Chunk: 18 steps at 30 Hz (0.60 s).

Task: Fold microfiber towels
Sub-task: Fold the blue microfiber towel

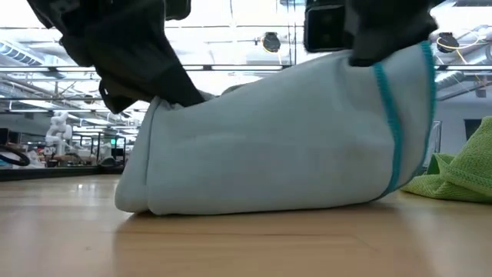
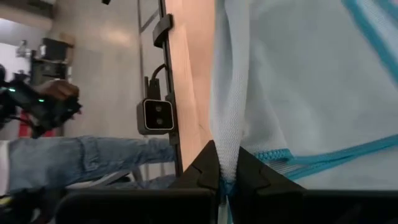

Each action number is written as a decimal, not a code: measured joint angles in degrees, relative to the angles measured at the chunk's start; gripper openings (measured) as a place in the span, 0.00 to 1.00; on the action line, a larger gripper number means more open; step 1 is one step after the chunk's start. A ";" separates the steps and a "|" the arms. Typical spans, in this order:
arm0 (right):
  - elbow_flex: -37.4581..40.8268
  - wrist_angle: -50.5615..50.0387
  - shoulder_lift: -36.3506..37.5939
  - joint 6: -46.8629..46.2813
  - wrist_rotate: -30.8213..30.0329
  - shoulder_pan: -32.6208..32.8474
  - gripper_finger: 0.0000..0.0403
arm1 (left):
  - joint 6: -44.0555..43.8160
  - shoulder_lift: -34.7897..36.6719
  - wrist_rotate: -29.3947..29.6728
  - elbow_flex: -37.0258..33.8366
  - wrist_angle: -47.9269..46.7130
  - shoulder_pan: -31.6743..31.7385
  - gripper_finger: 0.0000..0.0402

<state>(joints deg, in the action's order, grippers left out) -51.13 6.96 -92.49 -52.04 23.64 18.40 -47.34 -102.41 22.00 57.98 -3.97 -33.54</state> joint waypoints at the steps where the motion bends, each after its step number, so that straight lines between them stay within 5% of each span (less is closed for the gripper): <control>1: 0.00 -0.13 -0.02 0.35 1.63 -1.25 0.01 | 0.08 0.00 0.11 0.00 -0.35 0.23 0.02; 4: 0.00 -0.83 0.04 2.67 5.07 -4.58 0.01 | 0.71 0.00 0.66 -0.02 -0.87 1.18 0.03; 18: 0.00 -7.45 0.06 10.96 3.28 -9.37 0.06 | 1.19 -0.08 1.67 -0.20 -6.18 3.41 0.08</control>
<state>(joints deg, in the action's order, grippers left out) -51.13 -0.49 -92.43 -41.09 26.92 9.02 -46.15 -102.49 23.67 57.78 -10.15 -30.13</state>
